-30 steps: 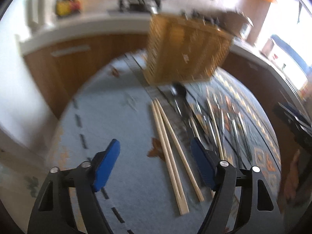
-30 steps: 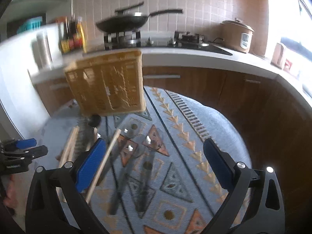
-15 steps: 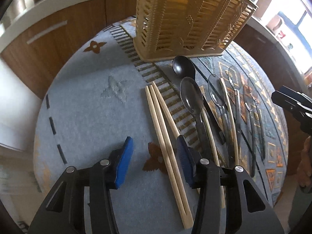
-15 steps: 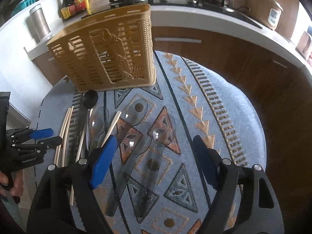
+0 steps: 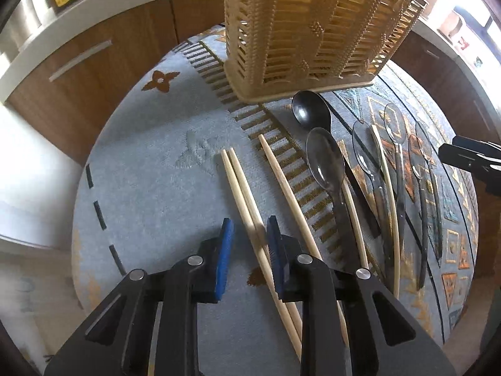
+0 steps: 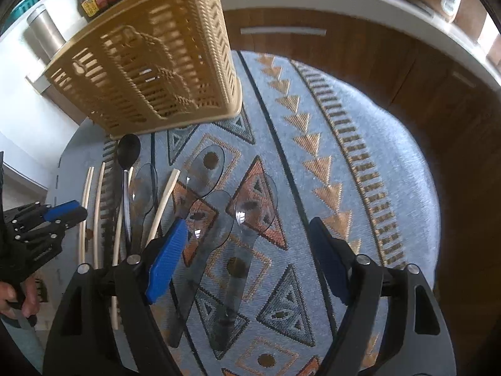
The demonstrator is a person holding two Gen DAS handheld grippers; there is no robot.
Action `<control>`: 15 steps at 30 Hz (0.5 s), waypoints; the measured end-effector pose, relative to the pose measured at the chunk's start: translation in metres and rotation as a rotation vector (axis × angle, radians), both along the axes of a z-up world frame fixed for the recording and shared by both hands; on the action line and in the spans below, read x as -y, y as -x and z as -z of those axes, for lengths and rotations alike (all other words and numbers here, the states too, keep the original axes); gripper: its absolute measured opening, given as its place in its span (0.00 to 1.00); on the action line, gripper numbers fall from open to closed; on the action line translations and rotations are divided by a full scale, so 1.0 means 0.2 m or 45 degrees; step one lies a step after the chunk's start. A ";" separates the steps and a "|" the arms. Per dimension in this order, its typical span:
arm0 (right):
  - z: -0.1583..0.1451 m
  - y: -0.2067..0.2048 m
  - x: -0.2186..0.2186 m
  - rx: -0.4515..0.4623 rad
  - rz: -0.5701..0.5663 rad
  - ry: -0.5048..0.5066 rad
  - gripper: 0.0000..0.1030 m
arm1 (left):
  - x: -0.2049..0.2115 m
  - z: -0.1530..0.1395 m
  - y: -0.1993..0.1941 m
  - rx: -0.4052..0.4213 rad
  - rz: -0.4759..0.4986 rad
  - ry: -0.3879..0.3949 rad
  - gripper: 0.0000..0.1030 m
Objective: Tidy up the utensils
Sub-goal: 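Lower the left tool toward the wooden chopsticks while the right tool lowers toward the clear spoons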
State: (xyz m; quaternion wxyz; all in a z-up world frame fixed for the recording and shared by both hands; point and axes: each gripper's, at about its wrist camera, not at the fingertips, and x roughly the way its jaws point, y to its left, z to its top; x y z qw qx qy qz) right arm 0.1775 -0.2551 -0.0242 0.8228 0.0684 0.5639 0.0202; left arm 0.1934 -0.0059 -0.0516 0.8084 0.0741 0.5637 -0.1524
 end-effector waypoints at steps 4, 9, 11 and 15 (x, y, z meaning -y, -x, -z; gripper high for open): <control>0.02 -0.07 0.05 -0.097 0.009 -0.040 0.61 | 0.05 -0.01 -0.08 -0.007 0.011 -0.019 0.25; 0.08 -0.15 0.06 -0.193 0.003 -0.031 0.52 | 0.06 -0.03 -0.16 -0.022 0.006 -0.036 0.18; 0.11 -0.17 0.05 -0.215 -0.019 -0.005 0.47 | 0.04 -0.04 -0.18 -0.026 0.010 -0.034 0.15; 0.14 -0.19 0.03 -0.245 -0.052 0.029 0.44 | -0.02 -0.05 -0.22 -0.056 0.008 0.018 0.15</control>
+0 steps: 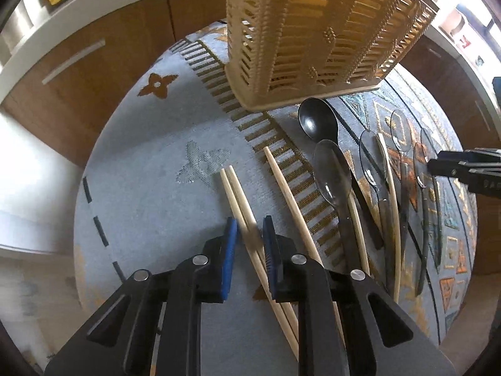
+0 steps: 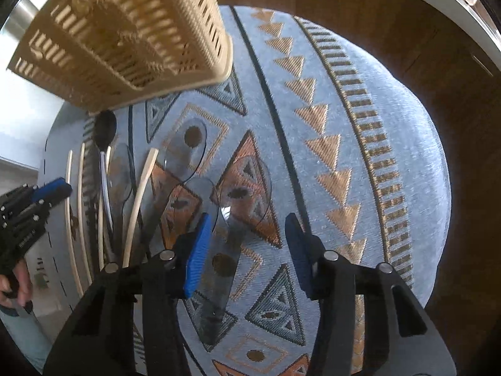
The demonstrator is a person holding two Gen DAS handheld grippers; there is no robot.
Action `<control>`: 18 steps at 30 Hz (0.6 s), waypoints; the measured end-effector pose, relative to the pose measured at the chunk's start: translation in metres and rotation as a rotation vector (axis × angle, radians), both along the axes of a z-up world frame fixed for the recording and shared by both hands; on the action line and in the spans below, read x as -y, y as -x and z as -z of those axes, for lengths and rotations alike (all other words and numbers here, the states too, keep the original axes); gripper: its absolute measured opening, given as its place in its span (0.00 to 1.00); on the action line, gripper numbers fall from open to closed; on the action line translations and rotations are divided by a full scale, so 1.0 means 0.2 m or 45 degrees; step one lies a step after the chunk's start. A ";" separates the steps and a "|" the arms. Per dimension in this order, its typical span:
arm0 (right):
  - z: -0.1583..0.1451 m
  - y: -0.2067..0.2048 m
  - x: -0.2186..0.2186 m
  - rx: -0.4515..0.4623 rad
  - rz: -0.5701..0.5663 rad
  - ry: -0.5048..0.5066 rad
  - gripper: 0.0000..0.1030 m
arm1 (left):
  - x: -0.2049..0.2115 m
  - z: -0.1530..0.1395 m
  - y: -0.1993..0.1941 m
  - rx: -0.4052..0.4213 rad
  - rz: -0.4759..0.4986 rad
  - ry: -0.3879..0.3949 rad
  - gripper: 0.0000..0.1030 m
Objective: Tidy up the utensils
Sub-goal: 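Lower the left tool toward the wooden chopsticks while the right tool lowers toward the clear spoons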
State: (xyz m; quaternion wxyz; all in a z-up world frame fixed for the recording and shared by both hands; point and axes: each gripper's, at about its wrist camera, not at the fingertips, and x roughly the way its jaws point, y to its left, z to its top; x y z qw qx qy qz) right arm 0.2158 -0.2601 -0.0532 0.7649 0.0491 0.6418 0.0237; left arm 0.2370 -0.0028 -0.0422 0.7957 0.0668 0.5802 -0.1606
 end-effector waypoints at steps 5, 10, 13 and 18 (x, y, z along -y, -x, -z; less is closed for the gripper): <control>0.03 -0.03 -0.06 0.008 -0.046 0.079 0.43 | 0.00 -0.02 -0.03 0.010 0.021 -0.027 0.16; 0.02 -0.11 -0.11 0.022 -0.069 0.097 0.36 | 0.01 -0.02 -0.01 0.007 0.022 -0.036 0.16; 0.01 -0.16 -0.14 0.023 -0.086 0.096 0.30 | 0.06 -0.02 0.01 0.014 0.043 -0.074 0.17; -0.03 -0.16 -0.19 0.001 -0.094 0.056 0.29 | 0.16 -0.02 0.01 -0.012 0.073 -0.094 0.21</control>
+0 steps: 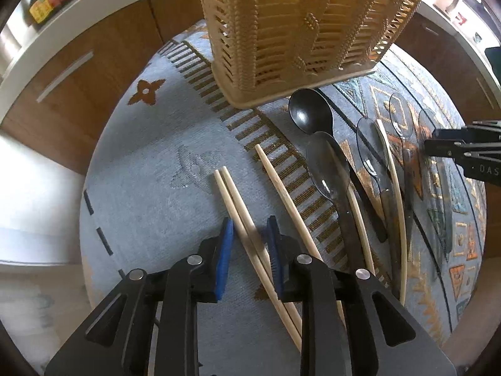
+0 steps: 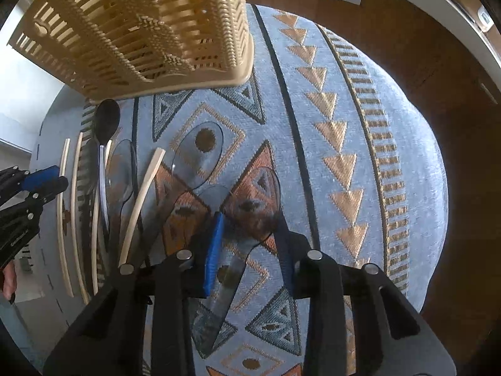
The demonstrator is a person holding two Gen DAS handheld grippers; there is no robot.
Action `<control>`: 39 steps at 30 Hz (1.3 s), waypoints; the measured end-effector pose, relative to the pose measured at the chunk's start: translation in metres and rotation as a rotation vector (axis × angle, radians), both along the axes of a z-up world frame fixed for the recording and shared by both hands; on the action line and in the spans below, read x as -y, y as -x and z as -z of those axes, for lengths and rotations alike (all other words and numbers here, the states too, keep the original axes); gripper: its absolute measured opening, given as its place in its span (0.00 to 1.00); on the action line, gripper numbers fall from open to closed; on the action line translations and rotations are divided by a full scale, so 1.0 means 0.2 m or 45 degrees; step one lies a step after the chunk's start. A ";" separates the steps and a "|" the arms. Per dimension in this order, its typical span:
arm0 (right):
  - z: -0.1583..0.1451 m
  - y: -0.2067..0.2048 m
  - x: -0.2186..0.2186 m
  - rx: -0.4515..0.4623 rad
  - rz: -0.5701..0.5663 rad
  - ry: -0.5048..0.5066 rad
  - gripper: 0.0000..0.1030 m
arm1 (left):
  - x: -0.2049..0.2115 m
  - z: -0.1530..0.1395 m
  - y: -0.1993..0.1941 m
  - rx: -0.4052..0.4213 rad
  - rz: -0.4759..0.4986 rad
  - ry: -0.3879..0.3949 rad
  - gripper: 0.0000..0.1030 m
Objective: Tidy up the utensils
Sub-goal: 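Lower the left tool toward the wooden chopsticks while the right tool lowers toward the clear spoons, then close the left tool on a wooden chopstick while the right tool grasps a clear plastic spoon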
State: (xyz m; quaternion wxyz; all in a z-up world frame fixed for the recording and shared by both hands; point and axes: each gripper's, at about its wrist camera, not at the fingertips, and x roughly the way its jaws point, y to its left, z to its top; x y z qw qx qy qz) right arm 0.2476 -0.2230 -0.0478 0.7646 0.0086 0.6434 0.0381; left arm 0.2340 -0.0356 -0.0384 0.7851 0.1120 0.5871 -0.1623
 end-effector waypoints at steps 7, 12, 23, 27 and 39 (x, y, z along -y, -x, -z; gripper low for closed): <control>-0.03 0.05 0.09 -0.020 -0.013 -0.045 0.29 | -0.04 -0.01 -0.01 -0.017 0.001 0.095 0.30; -0.02 0.07 0.04 -0.028 -0.040 -0.023 0.29 | -0.03 -0.02 0.00 -0.009 0.007 0.094 0.30; 0.00 0.21 0.05 -0.032 -0.087 -0.042 0.29 | -0.07 0.08 0.05 0.010 0.020 0.098 0.30; -0.02 0.27 0.13 -0.010 -0.073 -0.092 0.29 | -0.06 0.08 0.07 0.017 0.023 0.097 0.30; 0.04 0.28 0.07 0.000 -0.047 0.014 0.29 | -0.03 0.07 0.08 0.023 0.020 0.085 0.30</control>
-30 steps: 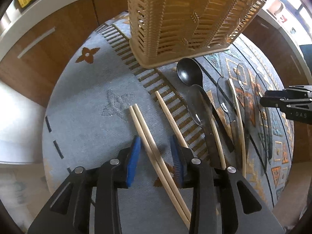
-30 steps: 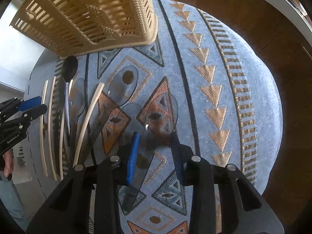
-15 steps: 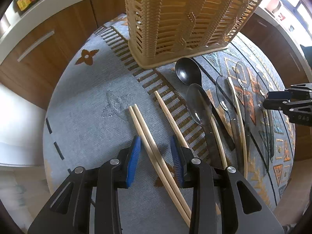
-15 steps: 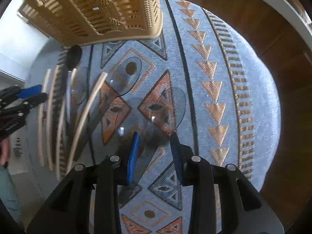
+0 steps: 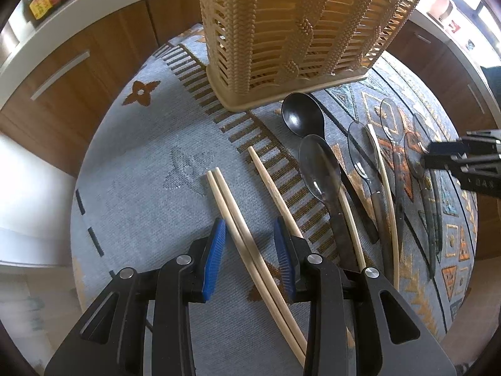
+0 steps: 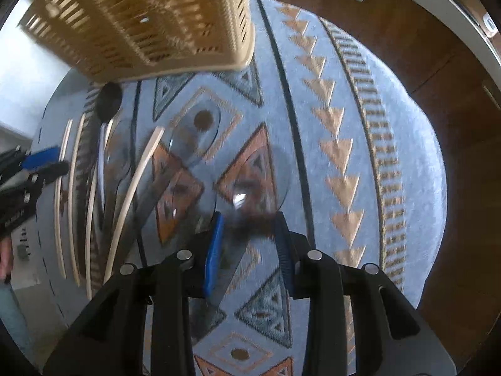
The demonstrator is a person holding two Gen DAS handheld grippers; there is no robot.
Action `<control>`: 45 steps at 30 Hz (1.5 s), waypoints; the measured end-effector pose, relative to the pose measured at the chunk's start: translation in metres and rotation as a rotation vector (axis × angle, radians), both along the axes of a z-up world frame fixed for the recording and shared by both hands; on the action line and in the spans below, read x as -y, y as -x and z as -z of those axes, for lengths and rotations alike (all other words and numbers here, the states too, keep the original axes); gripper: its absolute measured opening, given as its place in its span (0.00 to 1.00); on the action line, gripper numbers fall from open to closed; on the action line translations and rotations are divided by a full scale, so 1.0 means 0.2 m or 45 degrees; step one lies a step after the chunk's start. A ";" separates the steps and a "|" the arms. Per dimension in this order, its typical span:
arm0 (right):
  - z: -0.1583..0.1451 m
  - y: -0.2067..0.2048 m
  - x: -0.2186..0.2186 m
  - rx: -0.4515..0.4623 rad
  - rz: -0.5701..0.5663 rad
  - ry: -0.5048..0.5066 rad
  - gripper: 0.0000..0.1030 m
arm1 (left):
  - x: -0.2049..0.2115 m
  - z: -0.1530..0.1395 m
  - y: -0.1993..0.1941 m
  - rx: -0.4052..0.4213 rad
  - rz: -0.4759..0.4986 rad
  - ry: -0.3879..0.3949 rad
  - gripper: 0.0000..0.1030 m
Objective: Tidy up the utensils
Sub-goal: 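Close the left tool on a wooden chopstick while the right tool grasps a clear plastic spoon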
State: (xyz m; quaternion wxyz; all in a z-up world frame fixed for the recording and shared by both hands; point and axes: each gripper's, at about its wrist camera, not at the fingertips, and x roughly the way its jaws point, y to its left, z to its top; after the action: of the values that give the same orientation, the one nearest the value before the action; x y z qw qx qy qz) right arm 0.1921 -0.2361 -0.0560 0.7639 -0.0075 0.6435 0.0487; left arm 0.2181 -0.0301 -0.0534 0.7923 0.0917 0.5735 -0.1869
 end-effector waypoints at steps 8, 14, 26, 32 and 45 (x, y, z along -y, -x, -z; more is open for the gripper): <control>-0.03 -0.06 0.05 0.020 0.014 -0.002 0.27 | 0.04 -0.01 -0.02 -0.009 -0.005 -0.100 0.17; -0.07 0.04 -0.04 0.124 -0.025 -0.009 0.04 | 0.01 -0.02 0.00 0.046 -0.049 -0.068 0.10; -0.24 0.18 0.10 0.256 -0.046 0.000 0.03 | -0.10 -0.20 0.17 0.261 -0.125 0.159 0.09; -0.23 0.16 0.11 0.160 -0.162 -0.070 0.59 | -0.10 -0.23 0.20 0.292 -0.100 0.162 0.09; -0.11 0.06 -0.08 0.087 -0.264 0.052 0.30 | -0.10 -0.20 0.18 0.308 -0.110 0.188 0.09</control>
State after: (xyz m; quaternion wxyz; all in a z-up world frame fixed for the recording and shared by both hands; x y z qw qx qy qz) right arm 0.1794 -0.2209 -0.0337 0.7759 -0.0910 0.6138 0.1140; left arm 0.1831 -0.0102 -0.0128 0.8675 0.0301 0.4620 -0.1818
